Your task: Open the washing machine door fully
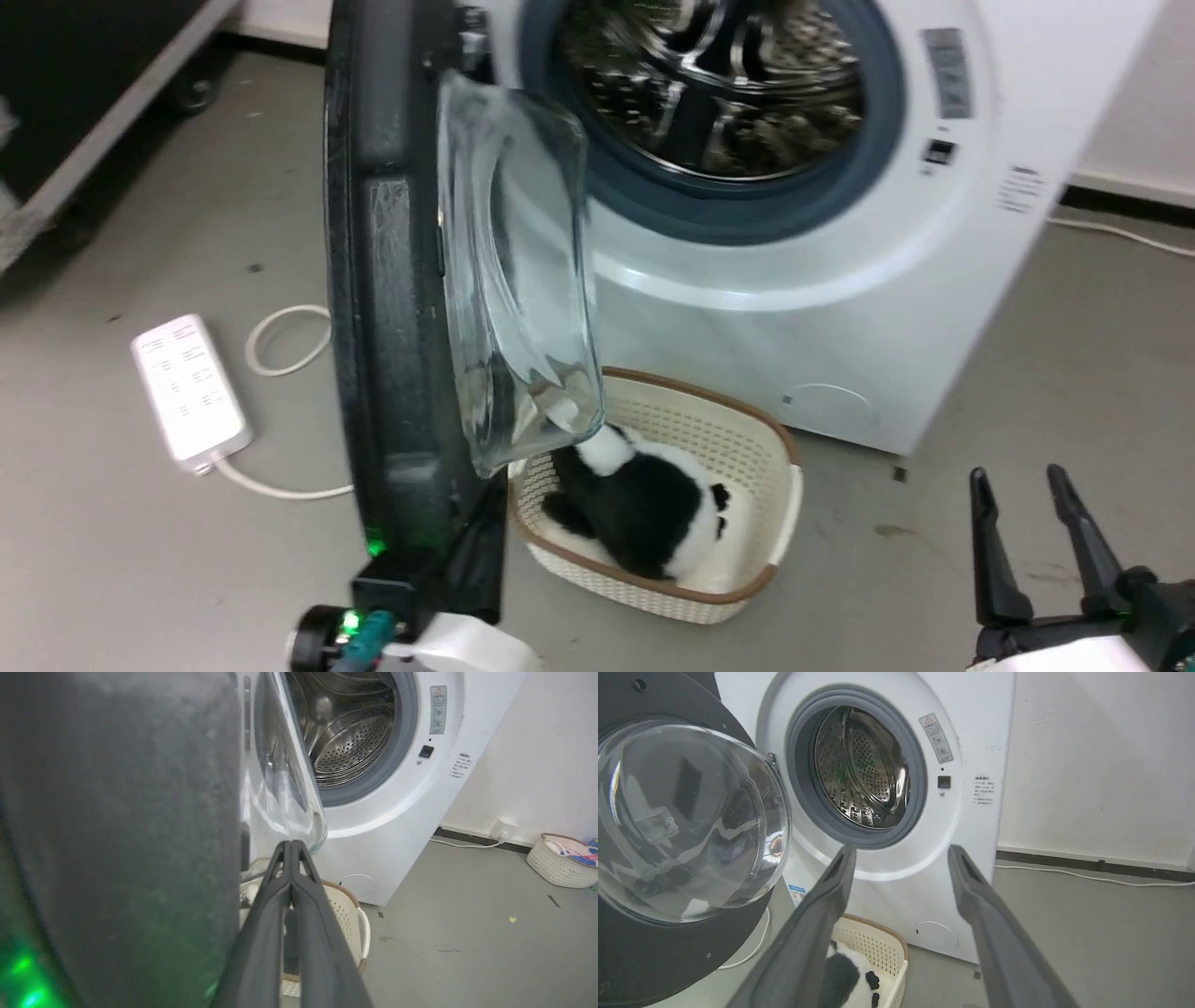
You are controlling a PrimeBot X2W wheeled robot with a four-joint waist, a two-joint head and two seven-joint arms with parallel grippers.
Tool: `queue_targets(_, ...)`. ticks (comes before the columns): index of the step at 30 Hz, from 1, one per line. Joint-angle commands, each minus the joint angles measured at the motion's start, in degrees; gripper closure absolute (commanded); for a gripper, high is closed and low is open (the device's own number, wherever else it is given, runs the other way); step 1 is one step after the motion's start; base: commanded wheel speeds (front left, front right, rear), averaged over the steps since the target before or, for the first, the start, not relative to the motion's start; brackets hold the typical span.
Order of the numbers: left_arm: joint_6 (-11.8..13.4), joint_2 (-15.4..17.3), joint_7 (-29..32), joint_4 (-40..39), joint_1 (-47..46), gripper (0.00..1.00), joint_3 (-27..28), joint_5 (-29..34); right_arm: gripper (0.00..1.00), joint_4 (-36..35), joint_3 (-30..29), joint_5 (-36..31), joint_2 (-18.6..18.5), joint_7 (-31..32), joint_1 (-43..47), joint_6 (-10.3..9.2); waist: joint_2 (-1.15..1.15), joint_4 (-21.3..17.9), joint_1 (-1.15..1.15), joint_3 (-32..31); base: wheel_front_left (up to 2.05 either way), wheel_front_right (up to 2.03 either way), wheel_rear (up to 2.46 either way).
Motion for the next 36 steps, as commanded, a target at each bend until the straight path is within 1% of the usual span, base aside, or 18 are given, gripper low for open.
queue_targets(1, 0.51, 0.80, -0.12, -0.35, 0.84, 1.00, 0.98, -0.32, 0.00, 0.23, 0.43, -0.06, 0.20, -0.25, 0.62, 0.05, 0.00, 2.57, 0.00, -0.13, 0.00, 0.00, 0.00)
queue_targets(5, 1.61, 2.85, 0.11, -1.40, 0.97, 1.00, 4.61, -1.80, 0.00, 0.14, 1.28, -0.94, 0.20, -0.25, 0.13, 0.05, 0.00, 4.70, 0.00, 0.64, 0.00, 0.00, 0.00)
queue_targets(8, 2.07, 4.82, 0.69, -2.21, 0.61, 1.00, 7.48, -3.02, 0.00, -0.01, 1.47, -1.38, 0.20, -0.25, -0.26, 0.05, 0.00, 5.44, 0.00, 1.56, 0.00, 0.00, 0.00)
queue_targets(14, 1.59, 10.26, 2.38, -1.65, -0.92, 1.00, 13.45, -5.68, 0.00, -0.32, 1.80, -2.20, 0.20, -0.25, -1.02, 0.05, 0.00, 5.03, 0.00, 4.88, 0.00, 0.00, 0.00)
queue_targets(18, 1.24, 13.16, 2.94, -0.12, -2.62, 1.00, 17.51, -8.00, 0.00, -0.68, 1.82, -2.95, 0.03, -0.25, -1.72, 0.05, 0.00, 4.07, 0.00, 7.76, 0.00, 0.00, 0.00)
queue_targets(22, 0.83, 16.76, 2.82, 2.86, -4.68, 1.00, 22.56, -10.61, 0.00, -1.22, 1.71, -3.18, -0.67, -0.25, -2.67, 0.05, 0.00, 2.93, 0.00, 10.73, 0.00, 0.00, 0.00)
queue_targets(26, -0.57, 20.85, 2.37, 7.01, -8.07, 1.00, 26.62, -12.76, 0.00, -1.64, 1.61, -3.29, -1.70, -0.25, -3.73, 0.05, 0.00, 2.00, 0.00, 13.51, 0.00, 0.00, 0.00)
queue_targets(31, -2.10, 23.55, 2.46, 12.79, -12.78, 1.00, 30.27, -16.27, 0.00, -2.20, 1.27, -3.50, -2.30, -0.25, -5.22, 0.05, 0.00, 1.06, 0.00, 16.12, 0.00, 0.00, 0.00)
queue_targets(36, -3.22, 26.25, 1.16, 19.33, -16.76, 1.00, 32.09, -17.35, 0.00, -2.34, 1.34, -3.57, -2.60, -0.25, -6.20, 0.05, 0.00, 0.45, 0.00, 17.30, 0.00, 0.00, 0.00)
